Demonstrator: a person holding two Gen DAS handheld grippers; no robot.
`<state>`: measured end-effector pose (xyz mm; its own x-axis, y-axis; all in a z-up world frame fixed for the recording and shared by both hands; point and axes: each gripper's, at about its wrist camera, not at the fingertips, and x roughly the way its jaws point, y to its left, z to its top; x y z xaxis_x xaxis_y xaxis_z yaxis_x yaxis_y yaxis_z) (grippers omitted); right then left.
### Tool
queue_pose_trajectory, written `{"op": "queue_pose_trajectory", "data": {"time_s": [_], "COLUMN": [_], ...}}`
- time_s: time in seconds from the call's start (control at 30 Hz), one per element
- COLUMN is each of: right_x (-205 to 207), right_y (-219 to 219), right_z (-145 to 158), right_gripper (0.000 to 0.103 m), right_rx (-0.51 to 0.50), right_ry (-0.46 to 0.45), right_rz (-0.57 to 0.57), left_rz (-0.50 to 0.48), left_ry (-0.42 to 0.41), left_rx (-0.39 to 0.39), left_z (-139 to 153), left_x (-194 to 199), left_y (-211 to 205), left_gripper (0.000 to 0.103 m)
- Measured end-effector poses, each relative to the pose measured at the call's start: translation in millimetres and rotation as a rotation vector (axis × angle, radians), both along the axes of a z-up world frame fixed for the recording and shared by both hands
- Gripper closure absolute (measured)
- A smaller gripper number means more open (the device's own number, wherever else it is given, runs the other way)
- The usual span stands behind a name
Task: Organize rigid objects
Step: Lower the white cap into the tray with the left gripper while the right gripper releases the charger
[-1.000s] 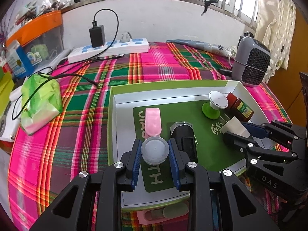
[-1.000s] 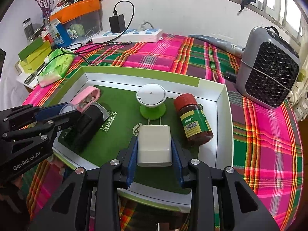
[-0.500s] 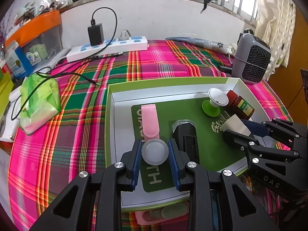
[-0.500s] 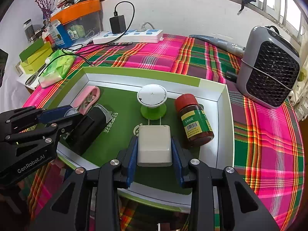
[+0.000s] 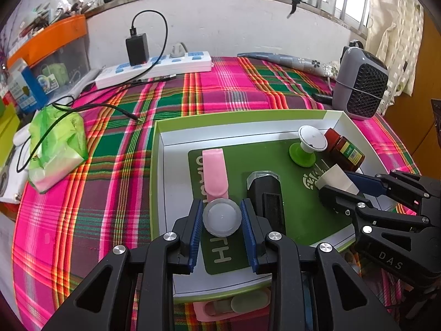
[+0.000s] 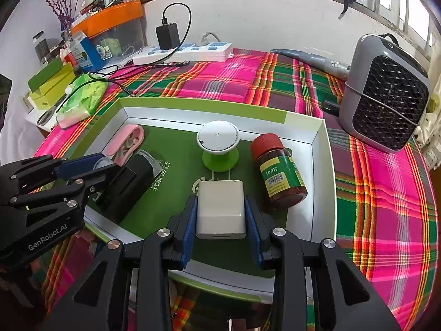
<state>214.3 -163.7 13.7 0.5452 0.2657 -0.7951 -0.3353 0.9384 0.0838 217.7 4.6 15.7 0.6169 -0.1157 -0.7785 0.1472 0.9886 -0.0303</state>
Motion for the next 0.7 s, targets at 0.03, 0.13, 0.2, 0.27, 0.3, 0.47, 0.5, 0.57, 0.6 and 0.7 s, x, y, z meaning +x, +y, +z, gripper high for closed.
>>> {"op": "queue_pose_trajectory", "data": {"time_s": [0.03,0.13,0.2,0.27,0.3,0.47,0.5,0.57,0.6,0.7], "right_x": [-0.3,-0.7,-0.9,-1.6,-2.2,-4.9,-5.4,-6.5,-7.0,-10.0], "right_y": [-0.4,-1.0,-1.5,-2.1,-2.2,-2.2,-2.2,-2.4,-2.5,-3.5], "right_z": [-0.2,0.1,0.3,0.7,1.4,3.8,4.2,5.0,5.7,8.8], "right_gripper": [0.068,0.068,0.068,0.067,0.066,0.062,0.062,0.061,0.061,0.061], "right_rx": [0.002,0.008,0.012,0.014,0.016,0.022,0.022,0.025,0.026,0.030], "right_ry": [0.000,0.001,0.002,0.001,-0.002,-0.011,-0.012,-0.015,-0.017,-0.024], "right_rz": [-0.001,-0.003,-0.005,-0.005,-0.004,-0.005,-0.006,-0.009,-0.010,-0.016], "left_rz": [-0.001,-0.004,-0.007,-0.008,-0.007,0.000,0.001,0.003,0.004,0.003], "left_ry": [0.000,0.000,-0.003,-0.006,-0.007,-0.013,-0.013,-0.013,-0.014,-0.023], "left_rx": [0.000,-0.004,-0.005,-0.002,0.000,-0.001,-0.002,-0.004,-0.005,-0.013], "left_z": [-0.2,-0.1,0.2,0.7,1.2,4.4,4.9,6.5,7.2,10.8], "left_x": [-0.2,0.1,-1.5,-2.9,-3.6,-6.7,-7.3,-9.1,-10.3,-16.5], "left_y": [0.3,-0.3,-0.6,-1.2,-1.4,0.0,0.6,1.8,2.0,2.9], "left_gripper": [0.076,0.073,0.071,0.069,0.068,0.064,0.063,0.062,0.061,0.061]}}
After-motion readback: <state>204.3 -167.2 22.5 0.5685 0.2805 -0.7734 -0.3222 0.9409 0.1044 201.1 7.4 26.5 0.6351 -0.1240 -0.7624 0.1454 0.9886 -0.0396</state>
